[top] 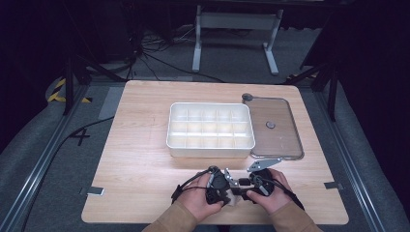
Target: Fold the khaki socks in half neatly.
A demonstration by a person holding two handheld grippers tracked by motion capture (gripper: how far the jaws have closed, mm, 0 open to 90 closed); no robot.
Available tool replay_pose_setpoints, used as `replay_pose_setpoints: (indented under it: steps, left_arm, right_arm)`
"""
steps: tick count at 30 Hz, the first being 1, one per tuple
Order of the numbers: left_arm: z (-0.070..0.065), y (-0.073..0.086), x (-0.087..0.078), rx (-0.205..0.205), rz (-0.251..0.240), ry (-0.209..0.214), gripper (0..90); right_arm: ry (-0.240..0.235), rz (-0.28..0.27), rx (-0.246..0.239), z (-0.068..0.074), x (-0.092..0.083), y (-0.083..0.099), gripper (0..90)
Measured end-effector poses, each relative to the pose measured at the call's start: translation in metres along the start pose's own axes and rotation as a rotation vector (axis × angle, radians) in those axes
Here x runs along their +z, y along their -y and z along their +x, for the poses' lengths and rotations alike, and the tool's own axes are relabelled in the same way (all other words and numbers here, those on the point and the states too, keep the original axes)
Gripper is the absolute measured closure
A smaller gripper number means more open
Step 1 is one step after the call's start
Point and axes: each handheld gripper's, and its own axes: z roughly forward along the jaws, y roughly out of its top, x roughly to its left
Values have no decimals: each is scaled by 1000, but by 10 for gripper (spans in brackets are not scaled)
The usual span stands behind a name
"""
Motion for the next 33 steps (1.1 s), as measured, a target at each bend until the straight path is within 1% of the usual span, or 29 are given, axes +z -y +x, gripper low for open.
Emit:
replay_pose_setpoints:
  steps: [1,3,5,6,8,9,10,11,13,14,15,16,18,21,25,27,29,30,31,32,33]
  left_arm:
    - [0,0,1,0,-10,-2,737]
    - [-1,1,1,-1,-8,-5,734]
    - [-1,1,1,2,-6,-8,732]
    - [-1,1,0,-4,-3,-7,731]
    - [-2,2,0,-5,4,-5,730]
    - [-2,2,0,-5,4,-5,730]
    - [-1,2,0,0,1,-4,730]
    - [0,2,0,3,1,-4,730]
    - [-1,3,0,-3,-5,-5,729]
    - [-1,3,0,-3,-5,-5,729]
    - [-1,3,0,-4,-7,-6,729]
    - [-1,3,0,-4,-7,-6,729]
    - [-1,3,0,-5,-5,-5,729]
    - [-1,3,0,-6,-5,-5,728]
    - [-1,3,0,-5,-6,-4,727]
    - [-1,3,0,-3,-6,-5,724]
    - [0,3,0,0,-8,-5,711]
    - [-1,4,0,-10,-5,0,698]
    - [0,4,-1,-5,-6,5,685]
    - [0,5,-1,-10,-8,4,674]
    - [2,6,-2,-3,-3,4,667]
  right_arm:
    - [-1,4,6,0,1,0,506]
    - [-15,1,6,-1,3,1,513]
    - [-36,7,30,-3,4,2,513]
    - [-47,9,40,-5,5,2,513]
    - [-66,10,53,-6,7,2,514]
    - [-66,10,53,-6,7,2,514]
    - [-77,14,67,-7,8,3,514]
    - [-81,14,70,-7,9,2,515]
    - [-96,20,81,-8,10,2,522]
    - [-96,20,81,-8,10,2,522]
    - [-127,14,97,-11,11,3,544]
    - [-127,14,97,-11,11,3,544]
    - [-149,12,112,-13,12,4,563]
    - [-163,10,122,-14,13,5,591]
    - [-187,10,145,-15,13,5,659]
    - [-200,8,140,-16,12,5,713]
    - [-194,5,124,-15,12,4,732]
    - [-191,6,119,-15,11,4,740]
    - [-189,5,116,-14,11,4,745]
    - [-190,5,114,-14,11,4,750]
    - [-190,6,113,-15,10,4,753]
